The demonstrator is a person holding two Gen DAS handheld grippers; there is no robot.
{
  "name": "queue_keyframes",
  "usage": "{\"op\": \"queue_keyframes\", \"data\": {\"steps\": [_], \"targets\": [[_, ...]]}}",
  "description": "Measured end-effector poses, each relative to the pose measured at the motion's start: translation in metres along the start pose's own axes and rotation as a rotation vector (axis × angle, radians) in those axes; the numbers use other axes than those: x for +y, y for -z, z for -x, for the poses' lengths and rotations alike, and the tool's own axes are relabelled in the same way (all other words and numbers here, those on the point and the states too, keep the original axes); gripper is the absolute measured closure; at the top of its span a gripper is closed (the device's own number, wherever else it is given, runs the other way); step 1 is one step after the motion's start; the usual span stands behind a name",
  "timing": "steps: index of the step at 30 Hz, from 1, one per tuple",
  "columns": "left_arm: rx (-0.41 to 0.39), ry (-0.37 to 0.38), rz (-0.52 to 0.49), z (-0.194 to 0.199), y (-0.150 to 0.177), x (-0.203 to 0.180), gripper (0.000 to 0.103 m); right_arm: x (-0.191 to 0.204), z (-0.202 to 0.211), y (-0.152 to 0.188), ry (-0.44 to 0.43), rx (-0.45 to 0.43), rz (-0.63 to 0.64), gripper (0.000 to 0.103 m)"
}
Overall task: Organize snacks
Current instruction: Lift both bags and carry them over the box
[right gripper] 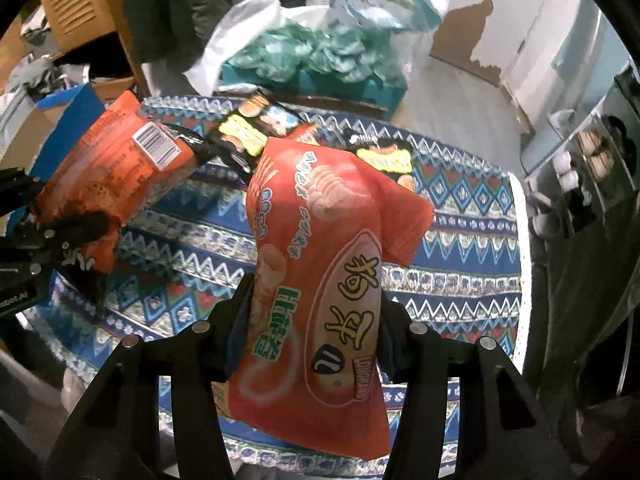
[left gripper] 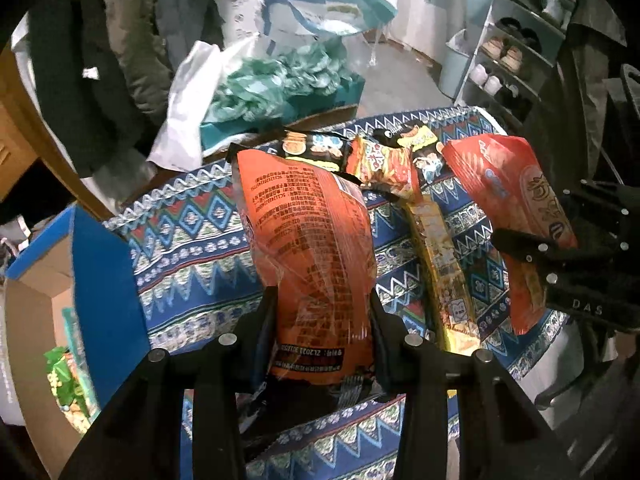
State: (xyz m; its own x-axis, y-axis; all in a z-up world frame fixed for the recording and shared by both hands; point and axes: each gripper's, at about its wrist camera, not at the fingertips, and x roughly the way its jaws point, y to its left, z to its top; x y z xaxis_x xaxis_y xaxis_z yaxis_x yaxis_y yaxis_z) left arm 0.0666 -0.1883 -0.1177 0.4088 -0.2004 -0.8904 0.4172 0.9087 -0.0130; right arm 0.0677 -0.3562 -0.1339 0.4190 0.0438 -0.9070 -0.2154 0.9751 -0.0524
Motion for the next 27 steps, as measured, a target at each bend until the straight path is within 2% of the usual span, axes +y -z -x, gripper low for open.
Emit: {"op": "queue_keyframes", "data": {"steps": [15, 27], "targets": [[-0.113, -0.058, 0.064, 0.066, 0.01, 0.049, 0.062, 0.045, 0.034, -0.024, -0.06, -0.081, 0.068, 0.051], [-0.143, -0.1, 0.124, 0.096, 0.034, 0.091, 0.062, 0.104, 0.054, -0.044, -0.126, -0.124, 0.171, 0.051]]}}
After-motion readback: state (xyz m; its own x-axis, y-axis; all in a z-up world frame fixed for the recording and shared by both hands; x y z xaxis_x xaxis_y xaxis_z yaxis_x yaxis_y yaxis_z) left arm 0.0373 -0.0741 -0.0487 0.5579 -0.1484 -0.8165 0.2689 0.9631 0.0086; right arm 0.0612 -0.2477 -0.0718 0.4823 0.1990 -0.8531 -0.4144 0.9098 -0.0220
